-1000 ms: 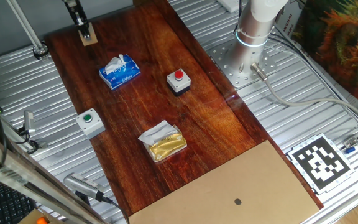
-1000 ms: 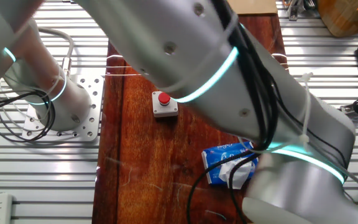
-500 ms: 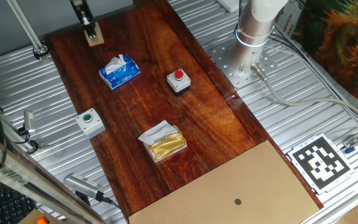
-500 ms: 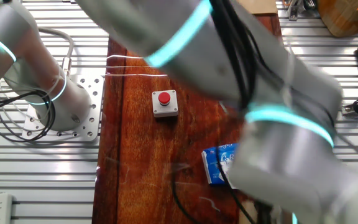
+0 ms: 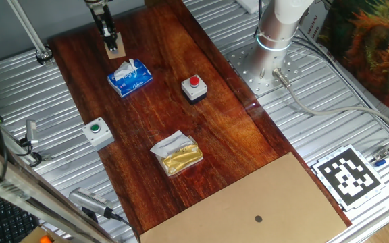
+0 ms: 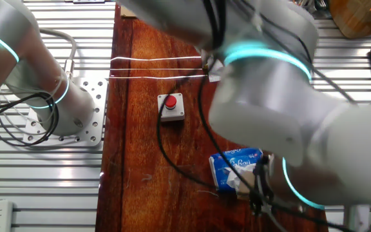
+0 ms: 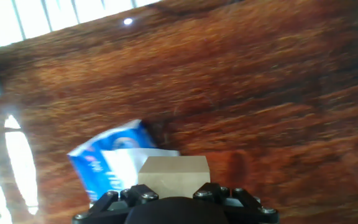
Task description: Grab the block and place it at the designated location
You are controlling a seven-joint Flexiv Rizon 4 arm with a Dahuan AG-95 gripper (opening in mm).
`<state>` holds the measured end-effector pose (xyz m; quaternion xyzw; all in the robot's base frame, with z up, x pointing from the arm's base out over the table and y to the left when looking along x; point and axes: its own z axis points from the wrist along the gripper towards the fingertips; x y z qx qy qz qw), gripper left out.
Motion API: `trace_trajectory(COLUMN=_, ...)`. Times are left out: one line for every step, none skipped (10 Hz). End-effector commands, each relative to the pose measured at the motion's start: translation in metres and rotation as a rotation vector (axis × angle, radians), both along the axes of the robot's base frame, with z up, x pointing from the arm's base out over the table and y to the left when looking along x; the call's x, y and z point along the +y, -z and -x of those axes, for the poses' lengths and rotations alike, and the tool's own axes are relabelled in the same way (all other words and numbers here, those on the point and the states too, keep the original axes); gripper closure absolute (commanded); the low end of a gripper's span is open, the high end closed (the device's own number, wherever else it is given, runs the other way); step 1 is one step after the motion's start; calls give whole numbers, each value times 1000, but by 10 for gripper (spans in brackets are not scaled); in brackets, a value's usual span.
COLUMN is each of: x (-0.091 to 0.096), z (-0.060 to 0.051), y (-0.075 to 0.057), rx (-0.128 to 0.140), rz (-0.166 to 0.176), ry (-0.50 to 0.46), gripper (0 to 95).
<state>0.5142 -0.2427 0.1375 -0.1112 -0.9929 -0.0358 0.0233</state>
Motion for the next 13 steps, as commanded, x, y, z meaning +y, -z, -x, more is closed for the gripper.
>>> trace_trajectory(x=-1, z=-3, y=-1, rx=-2, rz=-1, ry=-1, gripper=760)
trace_trajectory(x=0, z=-3, y=-2, rx=-3, rz=3, ry=-13, gripper=760)
trace_trajectory(x=0, z=-4, y=-3, rx=-2, rz=2, ry=-11, gripper=760)
trace_trajectory(x=4, z=-9, y=-5, rx=3, rz=3, ry=-6, gripper=760)
trace_trajectory(x=16, z=-24, y=-11, rx=4, rz=7, ry=4, gripper=760)
trace_trajectory(x=21, z=-31, y=-14, rx=3, rz=3, ry=13, gripper=760)
trace_trajectory(x=33, z=-43, y=-20, rx=5, rz=9, ry=15, gripper=760)
trace_trajectory(x=47, z=-56, y=-26, rx=6, rz=11, ry=23, gripper=760)
trace_trajectory(x=57, z=-64, y=-30, rx=9, rz=14, ry=32, gripper=760)
trace_trajectory(x=64, z=-70, y=-34, rx=9, rz=23, ry=32, gripper=760)
trace_trajectory(x=75, z=-77, y=-38, rx=9, rz=27, ry=32, gripper=760)
trace_trajectory(x=81, z=-82, y=-41, rx=8, rz=28, ry=32, gripper=760)
trace_trajectory(x=89, z=-87, y=-44, rx=7, rz=27, ry=30, gripper=760)
